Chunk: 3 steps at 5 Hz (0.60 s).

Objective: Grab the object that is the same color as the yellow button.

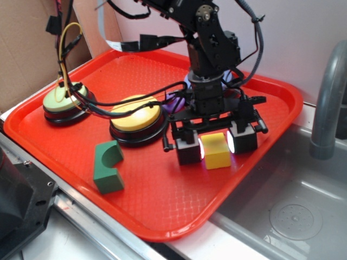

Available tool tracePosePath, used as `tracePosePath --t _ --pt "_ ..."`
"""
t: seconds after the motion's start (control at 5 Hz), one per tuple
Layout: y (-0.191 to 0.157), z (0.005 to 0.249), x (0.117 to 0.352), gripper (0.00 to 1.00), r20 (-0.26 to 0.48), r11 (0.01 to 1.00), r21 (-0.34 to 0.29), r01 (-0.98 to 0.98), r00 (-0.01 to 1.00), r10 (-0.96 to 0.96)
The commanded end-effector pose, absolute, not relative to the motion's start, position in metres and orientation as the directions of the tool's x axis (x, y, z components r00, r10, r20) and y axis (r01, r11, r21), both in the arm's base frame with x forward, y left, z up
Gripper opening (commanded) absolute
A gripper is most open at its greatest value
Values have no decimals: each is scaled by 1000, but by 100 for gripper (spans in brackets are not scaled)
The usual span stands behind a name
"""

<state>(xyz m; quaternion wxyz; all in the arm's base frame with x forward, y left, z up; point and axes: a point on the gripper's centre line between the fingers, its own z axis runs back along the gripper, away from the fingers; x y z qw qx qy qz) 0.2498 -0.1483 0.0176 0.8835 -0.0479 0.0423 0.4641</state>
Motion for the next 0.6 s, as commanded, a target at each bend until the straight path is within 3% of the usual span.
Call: tracePosePath --t 0.0,0.4 --pt "-138 40 257 0 -85 579 -91 -810 586 806" --pt "-109 90 253 0 -23 725 -91 -683 729 684"
